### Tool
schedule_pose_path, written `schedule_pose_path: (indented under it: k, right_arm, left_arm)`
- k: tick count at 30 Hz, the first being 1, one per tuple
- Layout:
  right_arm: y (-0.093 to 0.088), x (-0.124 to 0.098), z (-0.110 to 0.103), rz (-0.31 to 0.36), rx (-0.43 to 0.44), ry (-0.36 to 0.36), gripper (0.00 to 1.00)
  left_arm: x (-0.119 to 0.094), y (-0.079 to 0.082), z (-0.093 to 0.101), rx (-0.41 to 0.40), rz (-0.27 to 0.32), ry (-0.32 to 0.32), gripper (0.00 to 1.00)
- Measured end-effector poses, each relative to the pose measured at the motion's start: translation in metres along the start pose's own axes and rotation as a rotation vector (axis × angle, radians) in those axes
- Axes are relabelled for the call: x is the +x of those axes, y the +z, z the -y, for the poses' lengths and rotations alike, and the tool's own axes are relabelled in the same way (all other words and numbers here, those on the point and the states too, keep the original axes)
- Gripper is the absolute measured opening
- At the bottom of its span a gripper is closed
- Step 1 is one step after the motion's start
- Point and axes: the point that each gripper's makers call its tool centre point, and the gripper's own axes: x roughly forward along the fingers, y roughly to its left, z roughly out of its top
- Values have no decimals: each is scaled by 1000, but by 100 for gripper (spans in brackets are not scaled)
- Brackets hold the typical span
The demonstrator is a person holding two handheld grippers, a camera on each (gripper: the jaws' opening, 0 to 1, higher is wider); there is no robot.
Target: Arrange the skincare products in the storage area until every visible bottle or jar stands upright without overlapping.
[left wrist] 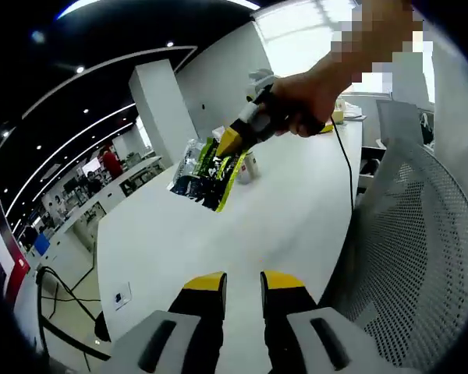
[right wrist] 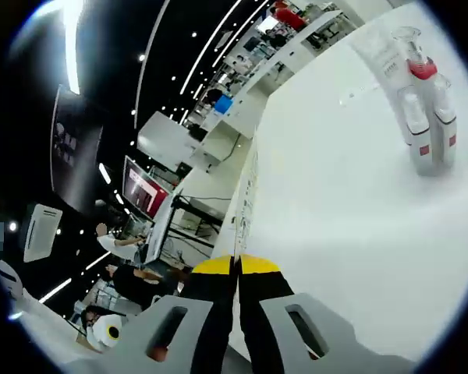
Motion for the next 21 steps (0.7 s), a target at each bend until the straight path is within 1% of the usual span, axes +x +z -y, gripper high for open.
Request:
schedule_pose_path:
  k: [3, 4, 6, 8, 11, 12, 15, 18, 19, 20, 21]
  right_arm:
    - [10, 7, 25, -31, 49, -58, 0]
    - [16, 9, 33, -34, 59, -64, 0]
    - [21, 14, 42, -46, 63, -81, 0]
    - [25, 18, 58, -69, 63, -110, 0]
    - [26, 24, 74, -99, 77, -152, 0]
    - [25, 25, 76, -102, 80, -157, 0]
    - [23, 28, 91, -121, 91, -213, 0]
    - [20, 30, 104, -143, 74, -254, 0]
    - [19, 30, 111, -145, 69, -288, 0]
    - [22, 31, 118, -141, 61, -303, 0]
    - [22, 31, 121, -140, 63, -307, 0]
  left_arm:
    - [1, -2, -2, -6, -10, 10, 18]
    - [1, -4, -3, -8, -16, 12, 18]
    - [2, -7, -2, -7, -32, 11, 18]
    - [4, -10, -1, -11, -47, 6, 18]
    - [3, -8, -2, -28, -36, 16, 18]
    - [3, -8, -2, -27, -36, 17, 18]
    - [5, -12, 1, -17, -60, 7, 18]
    - [6, -15, -1, -14, -75, 11, 18]
    - [6, -16, -1, -18, -81, 12, 18]
    - [7, -17, -1, -20, -85, 8, 18]
    - [7, -18, -1, -21, -89, 7, 18]
